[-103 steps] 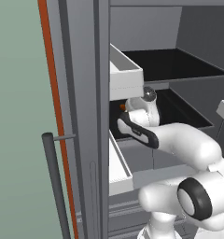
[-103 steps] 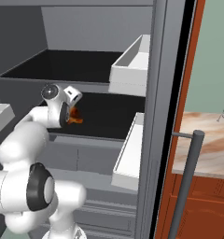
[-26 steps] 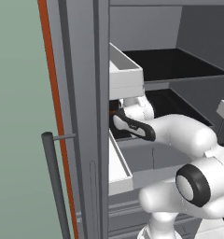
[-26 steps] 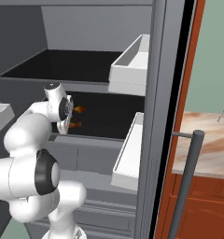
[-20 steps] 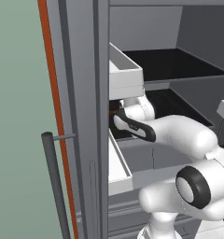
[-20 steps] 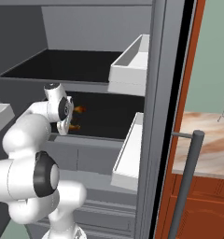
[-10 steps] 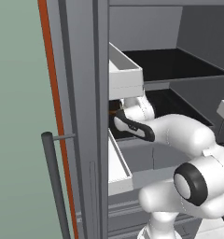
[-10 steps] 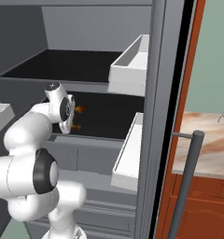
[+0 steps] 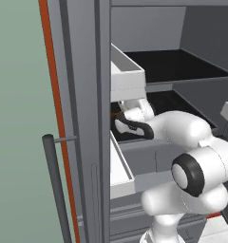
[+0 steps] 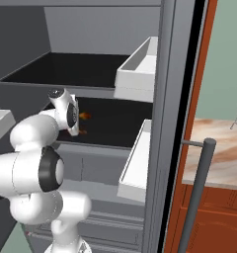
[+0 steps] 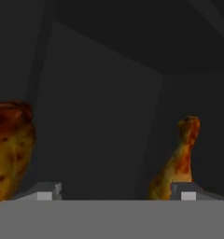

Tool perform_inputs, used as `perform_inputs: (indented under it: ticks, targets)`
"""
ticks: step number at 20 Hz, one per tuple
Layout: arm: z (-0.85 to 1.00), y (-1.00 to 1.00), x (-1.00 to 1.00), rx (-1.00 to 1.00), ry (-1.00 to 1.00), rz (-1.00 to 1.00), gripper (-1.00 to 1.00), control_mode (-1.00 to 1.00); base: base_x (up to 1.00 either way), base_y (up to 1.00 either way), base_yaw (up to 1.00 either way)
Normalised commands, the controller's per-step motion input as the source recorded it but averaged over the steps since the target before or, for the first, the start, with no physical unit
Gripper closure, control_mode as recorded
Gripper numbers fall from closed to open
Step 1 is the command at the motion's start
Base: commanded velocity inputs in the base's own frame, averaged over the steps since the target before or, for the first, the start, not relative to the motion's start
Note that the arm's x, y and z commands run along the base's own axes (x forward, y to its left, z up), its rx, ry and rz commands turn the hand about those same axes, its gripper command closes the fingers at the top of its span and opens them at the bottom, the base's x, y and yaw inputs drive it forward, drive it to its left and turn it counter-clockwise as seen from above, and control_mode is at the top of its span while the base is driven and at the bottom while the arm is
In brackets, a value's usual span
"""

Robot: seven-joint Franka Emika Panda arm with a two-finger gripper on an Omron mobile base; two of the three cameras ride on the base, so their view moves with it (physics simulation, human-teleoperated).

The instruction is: Place the chicken drumstick on the counter behind the older chicken drumstick on the same shelf of the fridge to maintain FIFO order. Close the fridge door when finished.

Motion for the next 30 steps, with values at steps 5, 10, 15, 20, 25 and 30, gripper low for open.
perform_inputs:
  ticks: [5, 10, 15, 20, 25, 30]
  targets:
    - [-0.08, 0.00, -0.31, -0.03, -0.25, 0.07, -1.00, -1.00, 0.00, 0.00, 0.00]
    - [-0.08, 0.00, -0.65, -0.03, -0.29, 0.08, -1.00, -1.00, 0.00, 0.00, 0.00]
    - [0.31, 0.00, -0.73, -0.01, -0.26, 0.06, -1.00, -1.00, 0.00, 0.00, 0.00]
    - [1.00, 0.00, -0.38, 0.00, -0.03, 0.00, -1.00, -1.00, 0.00, 0.00, 0.00]
    - [0.78, 0.07, -0.25, 0.00, 0.01, 0.00, -1.00, -1.00, 0.00, 0.00, 0.00]
    - [0.06, 0.27, -0.55, 0.00, 0.00, 0.00, -1.00, -1.00, 0.00, 0.00, 0.00]
